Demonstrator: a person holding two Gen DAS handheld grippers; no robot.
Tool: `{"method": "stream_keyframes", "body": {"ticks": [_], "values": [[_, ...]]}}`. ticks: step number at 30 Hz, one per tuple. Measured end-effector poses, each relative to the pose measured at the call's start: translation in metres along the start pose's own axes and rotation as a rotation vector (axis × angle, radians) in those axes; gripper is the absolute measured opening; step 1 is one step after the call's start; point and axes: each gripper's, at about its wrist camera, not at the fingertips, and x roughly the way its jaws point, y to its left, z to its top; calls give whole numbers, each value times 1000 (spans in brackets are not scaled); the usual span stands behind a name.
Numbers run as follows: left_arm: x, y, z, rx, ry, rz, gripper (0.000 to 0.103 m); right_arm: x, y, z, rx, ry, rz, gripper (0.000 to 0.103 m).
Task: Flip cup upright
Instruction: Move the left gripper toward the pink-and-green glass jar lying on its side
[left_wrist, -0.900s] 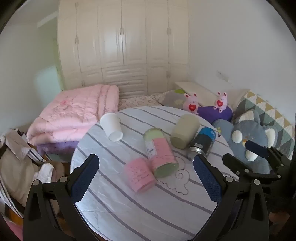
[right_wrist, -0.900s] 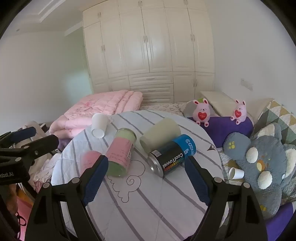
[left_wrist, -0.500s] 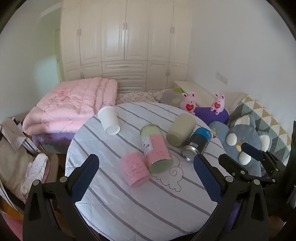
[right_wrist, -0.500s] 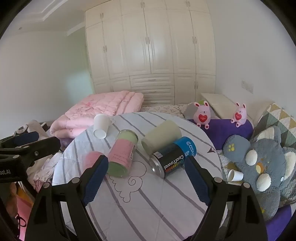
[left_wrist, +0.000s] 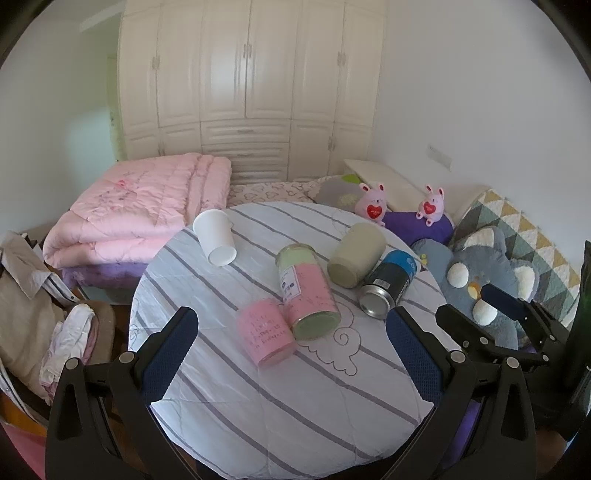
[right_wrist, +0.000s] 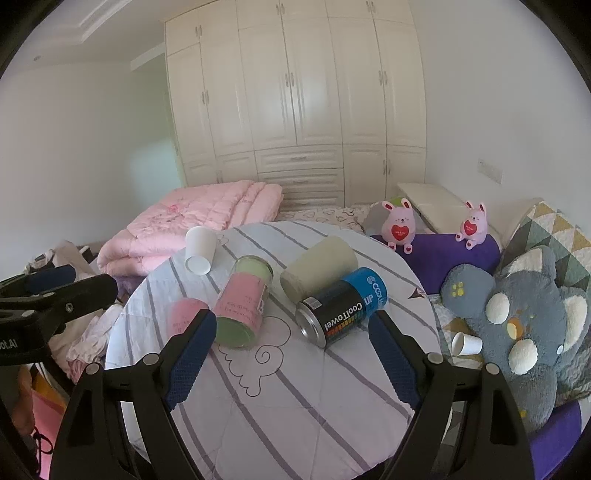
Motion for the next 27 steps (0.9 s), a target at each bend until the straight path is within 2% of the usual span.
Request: {"method": "stream_keyframes", "body": {"ticks": [21,27], "values": [[32,-6,5,13,81,-14,103,21,-16,-3,67,67,-4,86],[56,-7,13,0,144,-23,103,35,-21,-1,61,88,0,86]]}}
